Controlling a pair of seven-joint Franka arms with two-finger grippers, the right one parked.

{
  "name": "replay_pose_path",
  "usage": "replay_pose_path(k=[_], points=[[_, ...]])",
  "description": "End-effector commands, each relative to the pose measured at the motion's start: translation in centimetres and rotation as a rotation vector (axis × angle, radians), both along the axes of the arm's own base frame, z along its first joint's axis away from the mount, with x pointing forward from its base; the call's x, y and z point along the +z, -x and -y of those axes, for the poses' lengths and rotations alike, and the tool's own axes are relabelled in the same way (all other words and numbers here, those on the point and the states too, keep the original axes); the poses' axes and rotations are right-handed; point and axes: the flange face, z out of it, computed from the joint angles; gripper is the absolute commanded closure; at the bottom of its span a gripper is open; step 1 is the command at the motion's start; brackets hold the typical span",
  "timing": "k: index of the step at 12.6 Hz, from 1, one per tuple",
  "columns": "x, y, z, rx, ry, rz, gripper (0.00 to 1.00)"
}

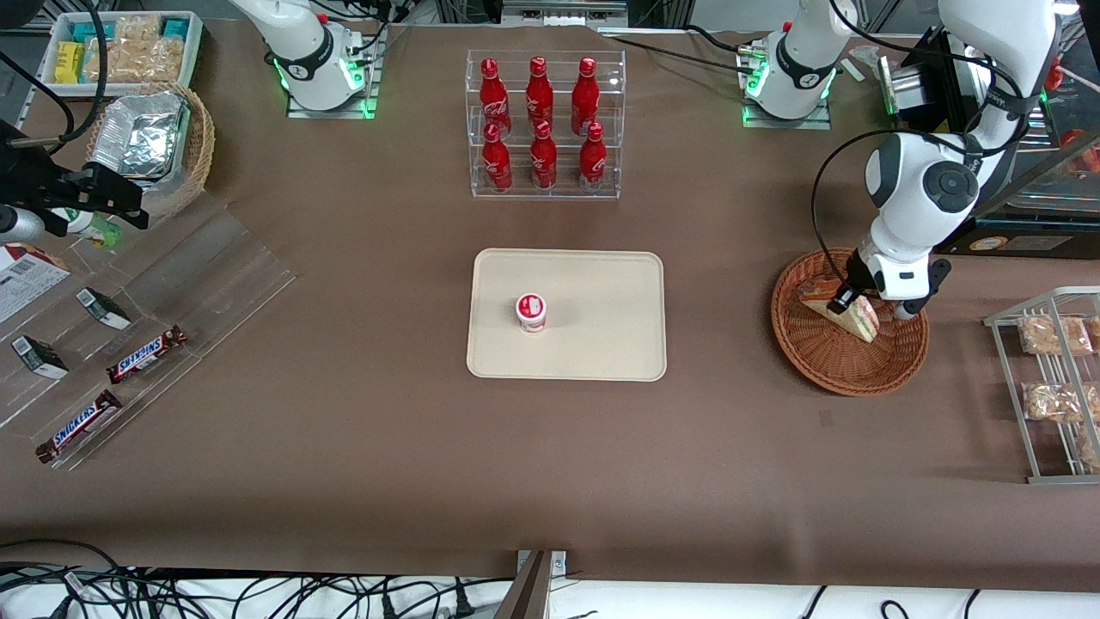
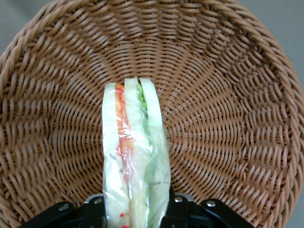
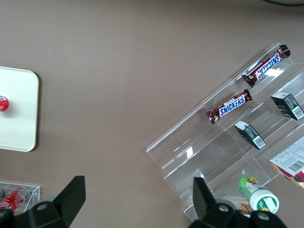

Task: Place sandwich from basket to tray
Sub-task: 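Close the left gripper on the sandwich and lift it from the basket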

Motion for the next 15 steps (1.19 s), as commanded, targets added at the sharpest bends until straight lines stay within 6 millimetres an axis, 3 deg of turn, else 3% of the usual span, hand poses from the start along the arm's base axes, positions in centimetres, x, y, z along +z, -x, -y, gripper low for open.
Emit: replay_pose_path(k=[1,6,10,15], points=[[3.4,-1.4,-0.4,-0.017,-0.031,-0.021,1.0],[14.0,-5.8,-0.5,-0.113,-0.075,-0.154,1.0],[21.2,-7.6,0.3,-0.24,-0.073,-0.22,1.0],[28.6,-8.2,4.8,-0.533,0.052,-0.206,1.0]])
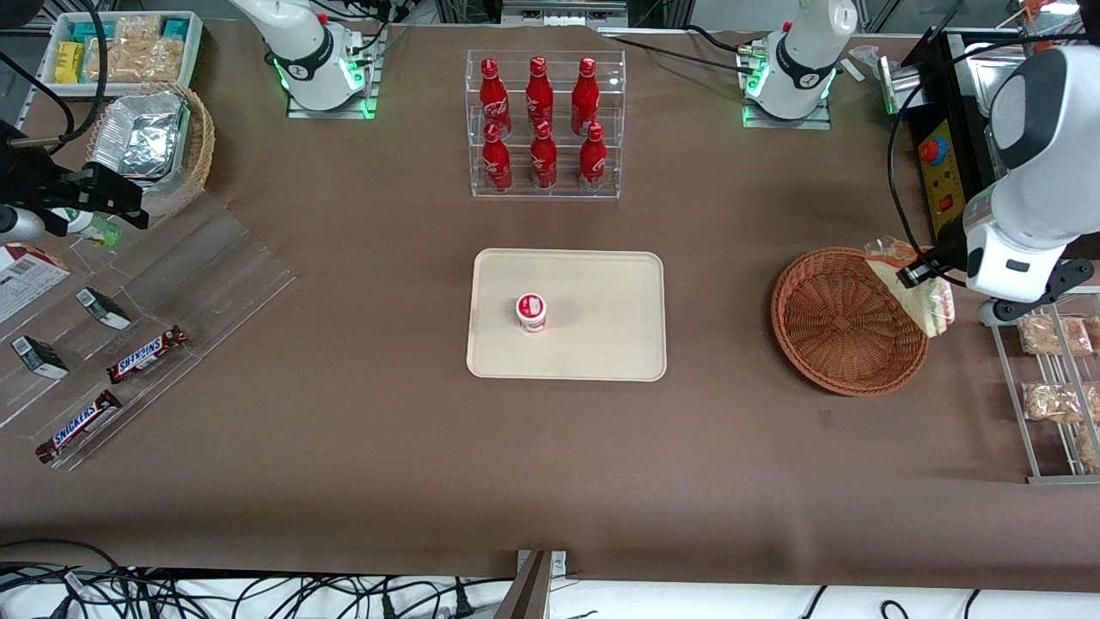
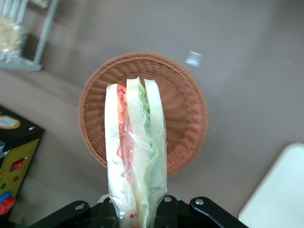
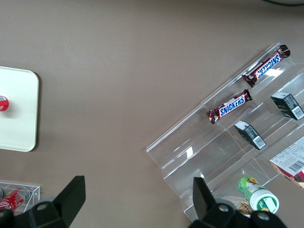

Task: Place sandwich from basket to tray
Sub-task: 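Carry the sandwich with the left gripper over the cream tray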

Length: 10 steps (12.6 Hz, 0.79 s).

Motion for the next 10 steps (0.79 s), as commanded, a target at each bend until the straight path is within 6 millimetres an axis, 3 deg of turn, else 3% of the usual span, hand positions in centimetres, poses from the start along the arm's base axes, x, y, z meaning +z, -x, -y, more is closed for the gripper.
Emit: replay_pose_path(k=[1,6,8,10], points=[[2.6,-0.1,2.9,-0.162,0.065,-0.021,1.0],[2.8,1.3,14.1,-0.413,0.142,0.005,1.0],[1.3,2.0,19.7,-0.509,0.174,0.01,1.0],[-0.3,2.5,23.9,-0.566,0.208,0.022,1.0]])
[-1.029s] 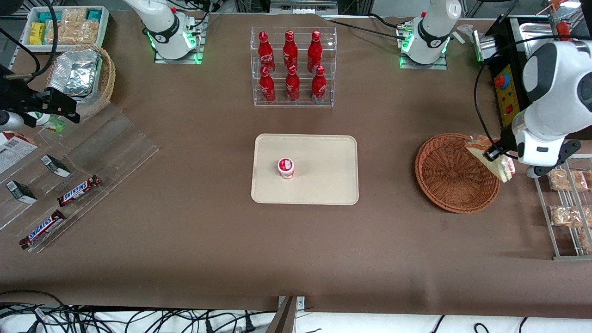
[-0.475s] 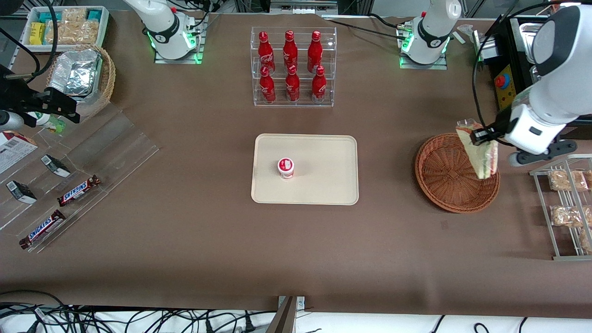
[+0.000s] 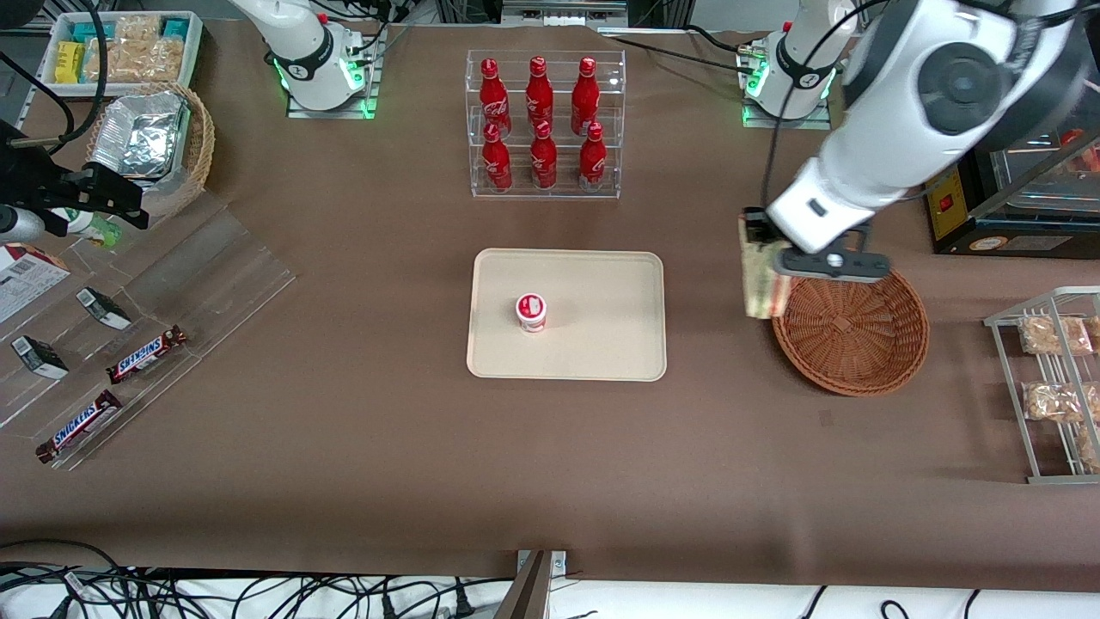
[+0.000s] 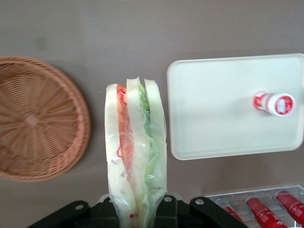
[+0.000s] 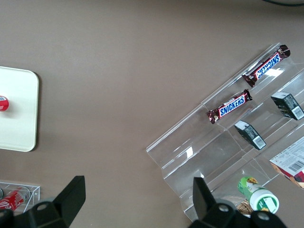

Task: Place sandwich from basket to tray
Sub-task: 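Carry the sandwich with the left gripper over the cream tray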

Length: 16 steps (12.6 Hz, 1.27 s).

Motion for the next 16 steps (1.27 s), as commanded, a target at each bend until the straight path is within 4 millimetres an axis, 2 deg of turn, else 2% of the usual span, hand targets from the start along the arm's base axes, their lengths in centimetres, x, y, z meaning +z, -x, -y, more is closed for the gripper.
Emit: replay_pose_path(k=[1,3,6,7,9,13,16], points=[[-1.8,-0.4,3.6,-0.065,0.066,-0.006,1.0],[-3.4,-0.1,6.0,-0.076,0.082,-0.004,1.0],[-7.3,-0.3,8.8,-0.058,0.092,-0.01,1.0],[-8.6,-0.7,9.0,-0.051,0.078,-0.001,1.0],[-11.6,-0.6,11.3,-0.037,0.053,0.015,1.0],[-17.7,-0.8,13.6,-0.02,-0.006,0.059,1.0],[-21.5,0.2,15.3,-0.035,-0.062,0.069,1.0]])
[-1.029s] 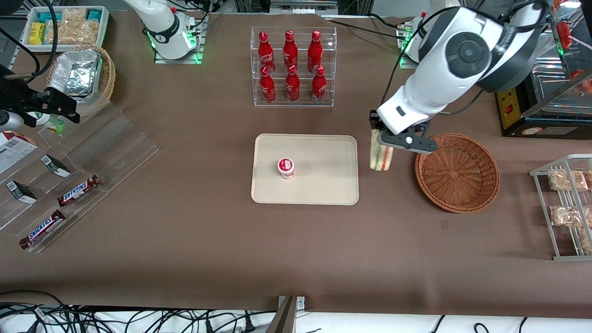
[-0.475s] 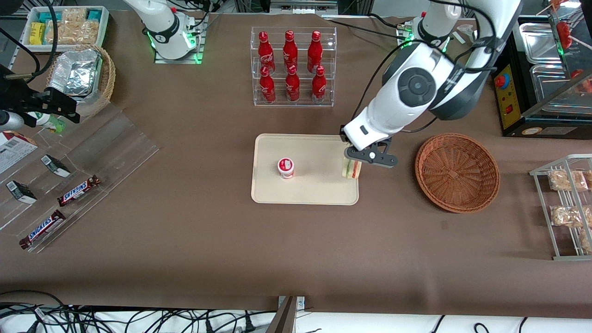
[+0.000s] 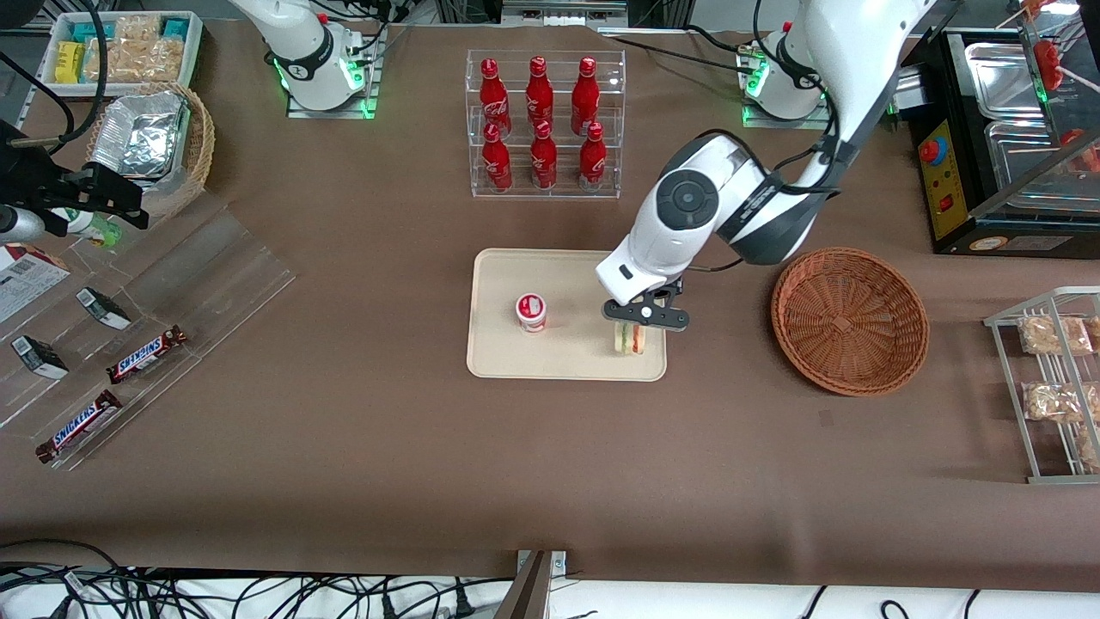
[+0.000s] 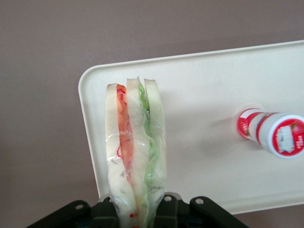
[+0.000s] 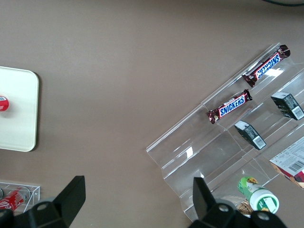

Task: Place sandwich from basket to tray
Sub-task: 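Carry the sandwich with the left gripper over the cream tray, then lower the sandwich onto the tray beside the bottle and open the left gripper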

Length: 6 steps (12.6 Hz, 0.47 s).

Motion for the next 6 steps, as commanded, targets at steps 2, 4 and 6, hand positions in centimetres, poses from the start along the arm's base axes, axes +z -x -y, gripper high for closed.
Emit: replay_pose_path(k=[2,4,6], points=[[-3.2,0.3,1.5,0.001,-0.039,0.023,1.0],[-4.7,0.9,1.9,-0.006,-0.053,0.011,1.0],[-5.5,1.0,1.9,-0.006,-0.056,-0.002,0.99]])
